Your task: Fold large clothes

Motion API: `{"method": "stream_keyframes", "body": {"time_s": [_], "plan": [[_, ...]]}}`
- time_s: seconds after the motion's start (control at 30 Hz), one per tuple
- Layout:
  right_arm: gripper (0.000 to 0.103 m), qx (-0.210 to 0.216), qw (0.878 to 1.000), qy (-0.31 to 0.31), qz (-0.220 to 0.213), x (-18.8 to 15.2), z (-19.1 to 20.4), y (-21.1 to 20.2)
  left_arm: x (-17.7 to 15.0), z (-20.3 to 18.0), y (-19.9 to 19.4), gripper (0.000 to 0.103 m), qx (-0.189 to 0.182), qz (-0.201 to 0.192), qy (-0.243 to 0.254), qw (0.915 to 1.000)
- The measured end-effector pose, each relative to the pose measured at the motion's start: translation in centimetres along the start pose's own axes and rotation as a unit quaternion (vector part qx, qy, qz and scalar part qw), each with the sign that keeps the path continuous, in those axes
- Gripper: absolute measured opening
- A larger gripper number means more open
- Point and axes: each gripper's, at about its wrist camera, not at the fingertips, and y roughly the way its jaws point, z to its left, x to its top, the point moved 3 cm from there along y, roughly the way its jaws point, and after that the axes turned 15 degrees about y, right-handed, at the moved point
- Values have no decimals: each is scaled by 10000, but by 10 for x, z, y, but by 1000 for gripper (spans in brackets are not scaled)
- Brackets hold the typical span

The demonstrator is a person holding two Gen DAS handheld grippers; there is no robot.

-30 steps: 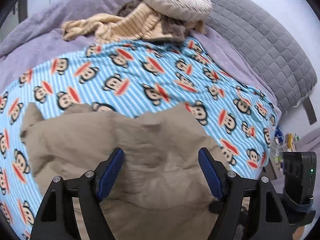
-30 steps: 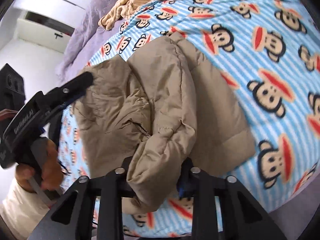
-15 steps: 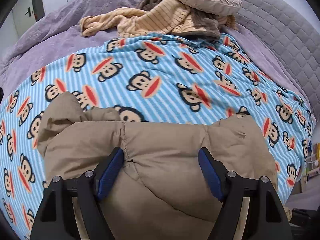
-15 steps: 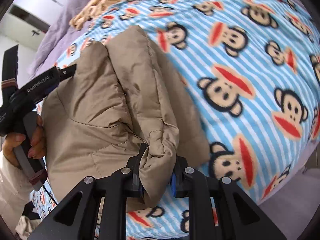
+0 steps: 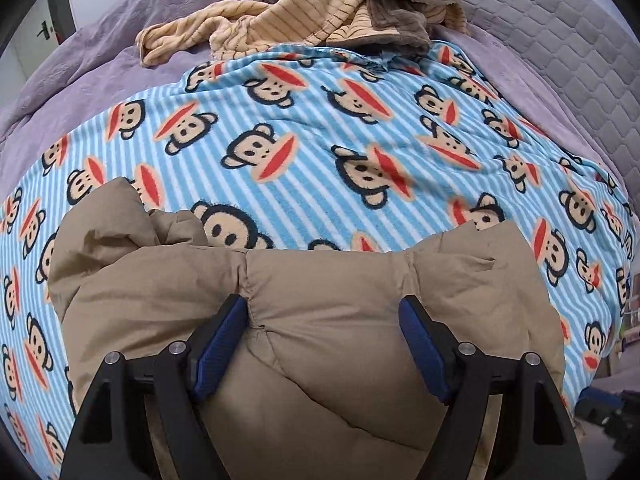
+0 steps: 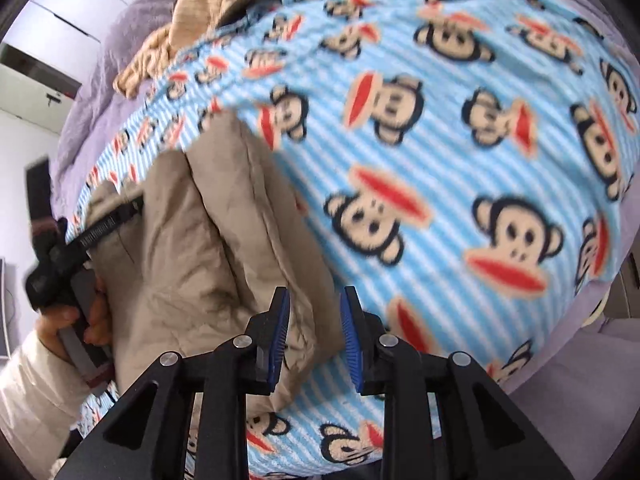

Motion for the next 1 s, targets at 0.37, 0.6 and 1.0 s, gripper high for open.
{"method": "stream_keyframes", "body": {"time_s": [0.37,0.6,1.0], "plan": [[29,228,9860,-1309,1009,-28,62,49,-2,-2,1,80,223,70,87,9997],[28,229,9799,-1291,1504,-38,53,75,-4,-4,-20,80,383,203,-148,9990],[28,162,9735,-1492,1723,-35,63,110,-68,13,-89,80,555,435,-898,9935]]}}
